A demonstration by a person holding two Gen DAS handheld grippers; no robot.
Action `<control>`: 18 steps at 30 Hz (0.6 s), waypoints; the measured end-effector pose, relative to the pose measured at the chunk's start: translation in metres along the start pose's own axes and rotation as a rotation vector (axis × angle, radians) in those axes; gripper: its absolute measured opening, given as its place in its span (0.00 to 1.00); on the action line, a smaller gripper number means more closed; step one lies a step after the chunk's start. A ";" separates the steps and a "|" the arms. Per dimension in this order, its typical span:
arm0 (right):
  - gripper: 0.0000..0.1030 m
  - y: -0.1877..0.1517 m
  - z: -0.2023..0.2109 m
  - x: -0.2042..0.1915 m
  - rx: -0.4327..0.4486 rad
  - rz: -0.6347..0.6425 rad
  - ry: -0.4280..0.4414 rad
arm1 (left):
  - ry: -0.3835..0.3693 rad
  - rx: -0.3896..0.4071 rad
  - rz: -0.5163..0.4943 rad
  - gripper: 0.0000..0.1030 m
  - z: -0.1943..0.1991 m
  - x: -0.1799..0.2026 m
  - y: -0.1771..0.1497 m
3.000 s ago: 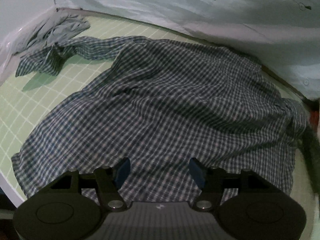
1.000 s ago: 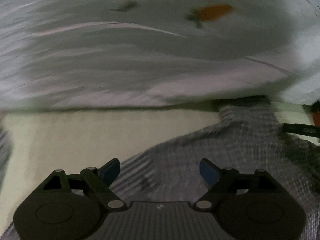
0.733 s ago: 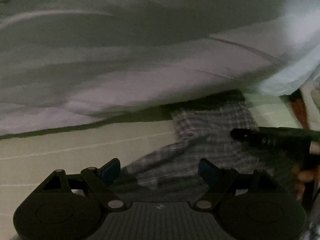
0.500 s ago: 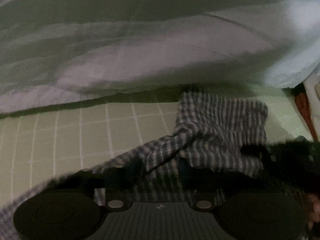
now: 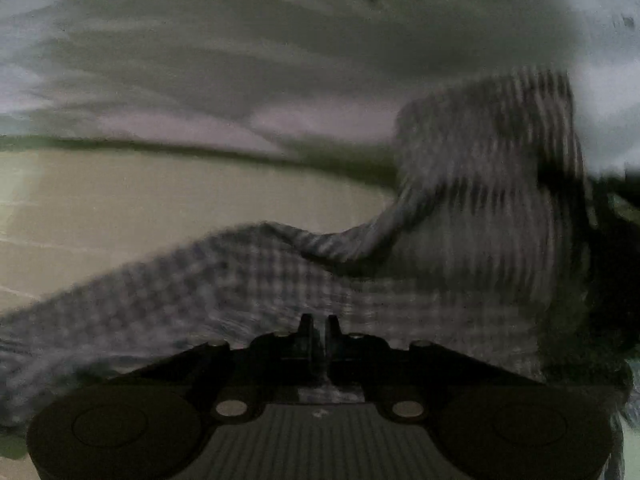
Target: Fold clothes
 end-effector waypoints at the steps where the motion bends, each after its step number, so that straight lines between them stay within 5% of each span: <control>1: 0.09 0.013 -0.014 0.010 0.036 0.044 -0.037 | 0.015 0.022 0.007 0.07 0.004 -0.006 0.005; 4: 0.09 0.036 -0.065 0.040 0.057 0.042 -0.089 | 0.065 0.058 0.051 0.16 0.015 -0.030 0.012; 8: 0.23 0.008 -0.127 0.062 -0.231 -0.217 0.012 | 0.137 0.026 0.128 0.33 0.033 -0.063 -0.001; 9: 0.35 0.002 -0.123 0.066 -0.260 -0.295 0.019 | 0.155 0.015 0.143 0.36 0.040 -0.070 -0.007; 12: 0.66 -0.019 -0.067 0.077 -0.237 -0.441 -0.003 | 0.190 0.003 0.173 0.58 0.070 -0.088 -0.031; 18: 0.71 -0.130 0.101 0.075 -0.417 -0.591 -0.025 | 0.231 -0.069 0.259 0.60 0.134 -0.108 -0.102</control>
Point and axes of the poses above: each gripper's, at about its wrist camera, not at the fingertips, and z roughly against the way its jaws point, x to its right, y to its top, the point moved 7 cm from there along -z, roughly the way its jaws point, and after that the axes turned 1 degree about -x, right-handed, at the moved point
